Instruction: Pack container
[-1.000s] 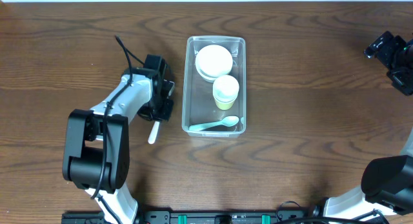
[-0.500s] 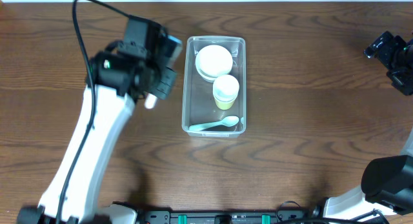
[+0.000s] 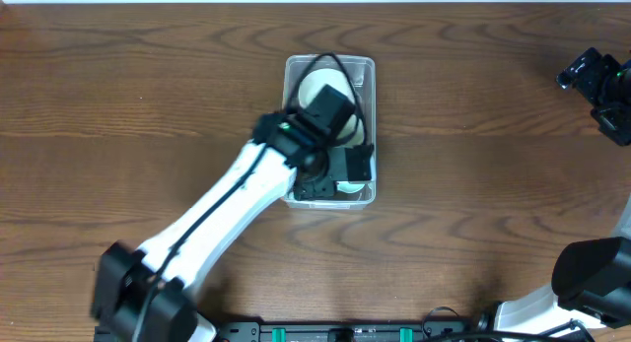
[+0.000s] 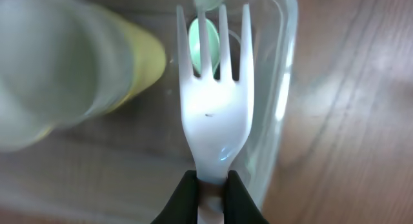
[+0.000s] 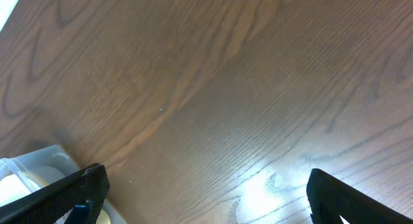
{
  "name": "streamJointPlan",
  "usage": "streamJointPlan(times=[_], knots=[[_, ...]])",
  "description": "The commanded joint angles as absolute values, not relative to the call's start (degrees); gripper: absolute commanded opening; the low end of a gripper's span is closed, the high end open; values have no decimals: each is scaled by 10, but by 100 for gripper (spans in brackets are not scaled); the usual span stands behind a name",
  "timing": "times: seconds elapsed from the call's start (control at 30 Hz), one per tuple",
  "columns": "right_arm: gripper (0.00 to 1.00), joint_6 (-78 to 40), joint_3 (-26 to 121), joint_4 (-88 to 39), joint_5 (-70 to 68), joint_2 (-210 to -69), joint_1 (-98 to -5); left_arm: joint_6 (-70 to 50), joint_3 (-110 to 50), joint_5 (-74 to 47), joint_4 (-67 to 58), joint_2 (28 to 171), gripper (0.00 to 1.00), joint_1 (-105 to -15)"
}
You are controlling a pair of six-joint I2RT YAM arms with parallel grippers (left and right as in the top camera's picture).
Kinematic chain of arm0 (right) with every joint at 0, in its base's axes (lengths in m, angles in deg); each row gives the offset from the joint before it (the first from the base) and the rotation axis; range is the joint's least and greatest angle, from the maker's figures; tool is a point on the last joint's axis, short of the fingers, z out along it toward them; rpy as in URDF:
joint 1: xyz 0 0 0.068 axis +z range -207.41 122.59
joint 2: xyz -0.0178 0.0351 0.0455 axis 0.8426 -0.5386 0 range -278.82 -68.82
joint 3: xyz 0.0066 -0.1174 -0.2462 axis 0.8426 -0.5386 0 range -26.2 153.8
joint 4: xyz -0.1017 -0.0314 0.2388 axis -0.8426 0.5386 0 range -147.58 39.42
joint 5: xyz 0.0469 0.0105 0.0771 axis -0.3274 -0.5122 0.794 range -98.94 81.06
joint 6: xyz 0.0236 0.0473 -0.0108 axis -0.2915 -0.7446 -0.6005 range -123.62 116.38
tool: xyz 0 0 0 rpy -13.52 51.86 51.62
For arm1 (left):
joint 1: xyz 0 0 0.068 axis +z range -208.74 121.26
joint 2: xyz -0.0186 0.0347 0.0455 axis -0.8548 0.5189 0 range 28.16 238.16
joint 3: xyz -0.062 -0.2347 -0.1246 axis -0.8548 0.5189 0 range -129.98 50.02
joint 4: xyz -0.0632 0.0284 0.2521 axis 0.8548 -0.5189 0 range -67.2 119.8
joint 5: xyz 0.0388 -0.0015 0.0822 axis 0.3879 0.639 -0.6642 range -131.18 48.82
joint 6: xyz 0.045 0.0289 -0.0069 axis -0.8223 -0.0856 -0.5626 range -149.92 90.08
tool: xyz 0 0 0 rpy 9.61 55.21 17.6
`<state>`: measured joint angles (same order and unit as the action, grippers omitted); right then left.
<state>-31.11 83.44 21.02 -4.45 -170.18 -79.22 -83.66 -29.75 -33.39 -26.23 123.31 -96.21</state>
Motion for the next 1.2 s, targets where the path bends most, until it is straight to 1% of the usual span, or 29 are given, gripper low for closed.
streamJointPlan(times=[0.0, 0.13, 0.17, 0.2, 0.23, 0.27, 0.4, 0.53, 0.63, 0.77, 0.83, 0.9, 1.0, 1.17], knots=[[99, -308, 833, 211, -44, -1704, -795, -884, -297, -328, -240, 1269, 6, -962], [99, -308, 833, 211, -44, -1704, -795, -892, -297, -328, -222, 1300, 6, -962], [99, -308, 833, 211, -44, -1704, -795, -892, -297, -328, -218, 1303, 9, -962], [99, -308, 833, 211, -44, -1704, -795, -892, -297, -330, -214, 1304, 17, -962], [99, -308, 833, 211, -44, -1704, -795, -891, -297, -339, -209, 1304, 49, -962], [99, -308, 833, 211, -44, -1704, -795, -882, -301, -353, -206, 1300, 98, -962], [99, -308, 833, 211, -44, -1704, -795, -809, -332, -415, -206, 1271, 98, -962], [99, -308, 833, 211, -44, -1704, -795, -727, -353, -488, -206, 1206, 98, -960], [99, -308, 833, 211, -44, -1704, -795, -613, -357, -536, -207, 1147, 98, -948], [99, -308, 833, 211, -44, -1704, -795, -477, -357, -541, -237, 1076, 98, -898], [99, -308, 833, 211, -44, -1704, -795, -396, -357, -541, -265, 1040, 98, -857], [99, -308, 833, 211, -44, -1704, -795, -352, -357, -541, -280, 1019, 98, -833], [99, -308, 833, 211, -44, -1704, -795, -315, -357, -540, -302, 998, 98, -814], [99, -308, 833, 211, -44, -1704, -795, -311, -357, -540, -304, 987, 98, -813]])
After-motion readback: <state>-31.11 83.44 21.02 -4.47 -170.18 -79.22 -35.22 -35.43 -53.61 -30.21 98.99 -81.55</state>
